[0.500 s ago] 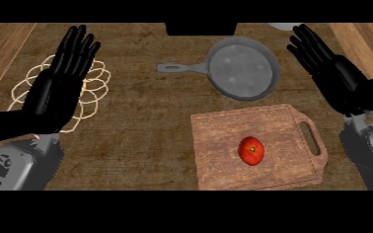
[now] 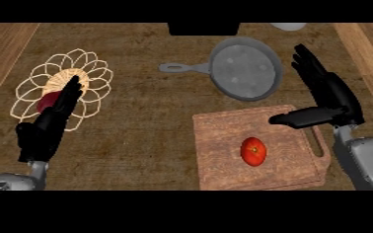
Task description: Pick the tomato from the cutting board and place it in the pan
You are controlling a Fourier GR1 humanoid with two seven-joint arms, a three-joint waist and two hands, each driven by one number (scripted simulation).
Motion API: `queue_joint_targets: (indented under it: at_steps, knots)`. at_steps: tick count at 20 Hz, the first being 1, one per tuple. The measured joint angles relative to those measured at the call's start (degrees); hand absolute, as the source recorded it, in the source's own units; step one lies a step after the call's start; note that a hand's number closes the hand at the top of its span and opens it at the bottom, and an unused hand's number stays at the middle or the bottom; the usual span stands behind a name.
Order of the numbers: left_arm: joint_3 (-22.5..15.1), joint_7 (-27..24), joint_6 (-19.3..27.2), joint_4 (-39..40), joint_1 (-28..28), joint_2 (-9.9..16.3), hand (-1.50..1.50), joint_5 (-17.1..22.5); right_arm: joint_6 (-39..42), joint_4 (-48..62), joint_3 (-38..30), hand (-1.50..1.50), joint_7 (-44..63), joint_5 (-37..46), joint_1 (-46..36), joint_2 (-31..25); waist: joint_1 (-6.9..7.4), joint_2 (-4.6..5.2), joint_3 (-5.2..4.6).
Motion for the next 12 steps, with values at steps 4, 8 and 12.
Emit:
queue_joint_targets:
  at_steps: [4,8,12]
  knots:
    - [-1.1,1.1,2.0,-0.1,4.4,0.0,0.00,-2.4,-1.4,-0.7,-0.4,-1.50,1.4,2.9,7.4,-3.4,-0.55,-0.18,0.09]
    - [-1.4,2.9,2.7,-0.9,5.4,0.1,0.00,-3.5,2.6,-3.4,1.2,-1.50,2.1,8.3,10.1,-11.2,-0.59,-0.23,0.10]
    - [-2.2,4.0,3.7,-1.6,5.6,-0.9,0.00,-5.1,8.5,-5.8,3.0,-1.50,5.3,10.8,7.8,-16.3,-0.15,-0.14,0.10]
